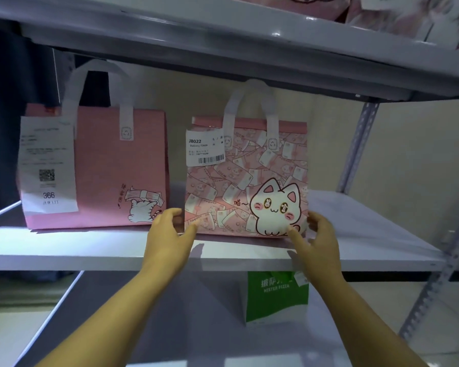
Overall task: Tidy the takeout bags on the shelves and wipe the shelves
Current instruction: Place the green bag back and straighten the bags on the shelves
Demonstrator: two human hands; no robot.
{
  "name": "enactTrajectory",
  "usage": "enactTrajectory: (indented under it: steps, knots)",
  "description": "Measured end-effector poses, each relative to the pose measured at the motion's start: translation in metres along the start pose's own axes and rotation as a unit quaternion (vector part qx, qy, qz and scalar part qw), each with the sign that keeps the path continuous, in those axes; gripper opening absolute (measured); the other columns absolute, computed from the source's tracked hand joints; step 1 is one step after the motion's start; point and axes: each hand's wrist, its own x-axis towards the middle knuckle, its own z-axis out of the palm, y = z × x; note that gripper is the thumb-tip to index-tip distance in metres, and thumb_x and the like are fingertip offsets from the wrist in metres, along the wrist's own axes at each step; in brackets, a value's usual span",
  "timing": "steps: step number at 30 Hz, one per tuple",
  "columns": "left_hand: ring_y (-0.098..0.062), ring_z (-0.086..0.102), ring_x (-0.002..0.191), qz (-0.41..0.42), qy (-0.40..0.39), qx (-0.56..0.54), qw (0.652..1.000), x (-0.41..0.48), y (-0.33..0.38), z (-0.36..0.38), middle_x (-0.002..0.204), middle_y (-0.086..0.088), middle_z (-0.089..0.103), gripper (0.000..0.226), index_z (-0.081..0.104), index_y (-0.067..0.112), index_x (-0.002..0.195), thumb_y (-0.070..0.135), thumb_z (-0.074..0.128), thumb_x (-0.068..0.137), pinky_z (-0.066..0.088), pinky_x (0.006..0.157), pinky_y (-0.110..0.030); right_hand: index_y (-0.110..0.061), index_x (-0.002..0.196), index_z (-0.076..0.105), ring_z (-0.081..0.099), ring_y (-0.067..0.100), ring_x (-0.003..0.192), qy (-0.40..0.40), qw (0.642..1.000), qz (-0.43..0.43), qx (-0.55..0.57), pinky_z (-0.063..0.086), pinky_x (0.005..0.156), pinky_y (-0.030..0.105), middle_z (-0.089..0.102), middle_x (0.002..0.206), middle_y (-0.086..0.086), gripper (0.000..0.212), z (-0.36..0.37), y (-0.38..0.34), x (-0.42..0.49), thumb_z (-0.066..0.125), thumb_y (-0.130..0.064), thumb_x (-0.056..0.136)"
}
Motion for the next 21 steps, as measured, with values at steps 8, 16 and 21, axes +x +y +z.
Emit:
enactTrajectory:
  steps: [8, 16, 21]
  knots:
    - [-0.006, 0.060, 0.094, 0.031, 0.035, -0.039, 0.998, -0.007, -0.017, -0.064, 0.106, 0.002, 0.061, 0.024, 0.056, 0.025, 0.104, 0.026, 0.068, 0.082, 0.053, 0.082, -0.036, -0.029, 0.109, 0.048, 0.051, 0.004, 0.100, 0.054, 0.982, -0.172, 0.063, 0.046, 0.082, 0.021, 0.048, 0.102, -0.020, 0.032, 0.024, -0.076, -0.022, 0.064, -0.016, 0.085]
    - [-0.020, 0.046, 0.109, 0.023, 0.106, 0.077, 0.991, 0.008, -0.057, -0.147, 0.118, -0.002, 0.043, 0.048, 0.048, 0.016, 0.125, 0.022, 0.067, 0.082, 0.039, 0.081, -0.024, -0.025, 0.130, 0.044, 0.043, -0.006, 0.111, -0.174, 0.956, -0.225, 0.071, 0.037, 0.093, 0.010, 0.046, 0.118, -0.018, 0.046, 0.114, -0.137, -0.075, 0.060, -0.030, 0.086]
    - [-0.019, 0.027, 0.125, -0.041, 0.116, 0.105, 0.987, 0.026, -0.079, -0.172, 0.143, -0.008, 0.025, 0.073, 0.029, 0.012, 0.141, 0.026, 0.068, 0.081, 0.041, 0.092, -0.038, -0.026, 0.149, -0.001, 0.006, 0.010, 0.142, -0.287, 0.946, -0.150, -0.023, 0.019, 0.115, 0.033, 0.001, 0.154, -0.014, 0.083, 0.162, -0.148, -0.089, 0.055, -0.040, 0.089]
